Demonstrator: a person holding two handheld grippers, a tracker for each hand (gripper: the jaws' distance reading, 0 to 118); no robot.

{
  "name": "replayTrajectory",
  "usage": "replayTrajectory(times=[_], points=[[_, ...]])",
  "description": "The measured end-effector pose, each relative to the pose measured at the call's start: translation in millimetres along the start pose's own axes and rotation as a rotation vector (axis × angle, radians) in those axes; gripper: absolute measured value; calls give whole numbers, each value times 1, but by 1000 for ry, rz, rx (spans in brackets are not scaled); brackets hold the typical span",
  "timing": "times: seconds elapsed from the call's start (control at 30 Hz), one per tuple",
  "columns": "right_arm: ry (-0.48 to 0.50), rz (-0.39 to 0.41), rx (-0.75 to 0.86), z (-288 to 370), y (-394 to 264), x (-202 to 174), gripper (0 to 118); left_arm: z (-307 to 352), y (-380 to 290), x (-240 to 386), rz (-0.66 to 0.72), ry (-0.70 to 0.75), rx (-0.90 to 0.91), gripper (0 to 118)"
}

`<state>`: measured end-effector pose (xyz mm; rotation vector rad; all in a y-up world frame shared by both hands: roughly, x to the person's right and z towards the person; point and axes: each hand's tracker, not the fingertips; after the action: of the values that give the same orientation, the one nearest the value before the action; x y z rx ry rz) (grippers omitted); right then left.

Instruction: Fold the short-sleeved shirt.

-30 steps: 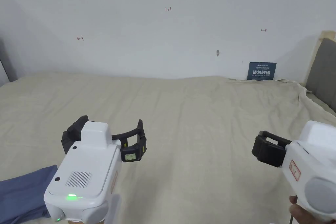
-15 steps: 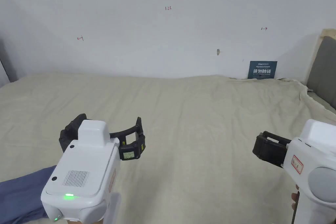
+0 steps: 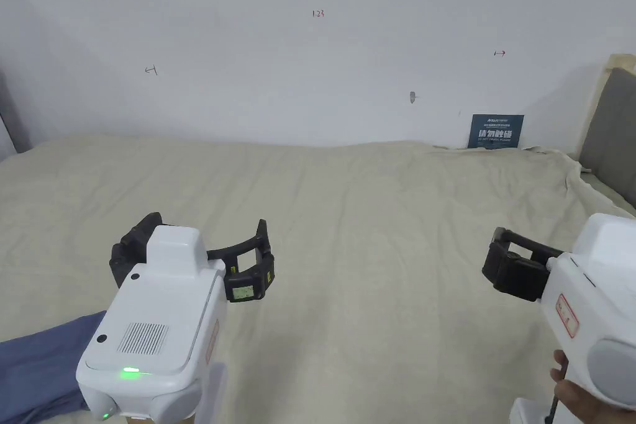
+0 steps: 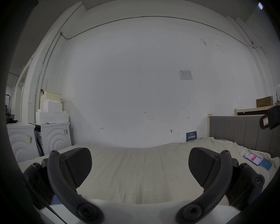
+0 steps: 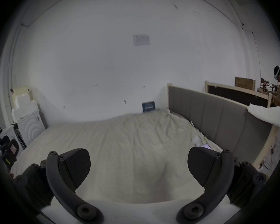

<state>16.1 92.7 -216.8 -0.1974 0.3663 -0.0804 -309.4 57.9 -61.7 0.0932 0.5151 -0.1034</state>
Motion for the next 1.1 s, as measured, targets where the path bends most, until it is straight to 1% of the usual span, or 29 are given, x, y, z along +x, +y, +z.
replayTrajectory(times=[0.07, 0.2, 0.5, 1.1], points=[[28, 10, 89, 4, -2, 1, 118, 0, 0, 0, 0, 0, -1, 118], [44, 53, 230, 13, -8, -1, 118, 0, 2, -2, 8, -1, 2, 118], [42, 60, 223, 20, -11, -5, 118, -1, 1, 0, 3, 0, 9, 118], [25, 79, 220, 13, -16, 1, 118, -3, 0, 1, 5, -3, 5, 118]])
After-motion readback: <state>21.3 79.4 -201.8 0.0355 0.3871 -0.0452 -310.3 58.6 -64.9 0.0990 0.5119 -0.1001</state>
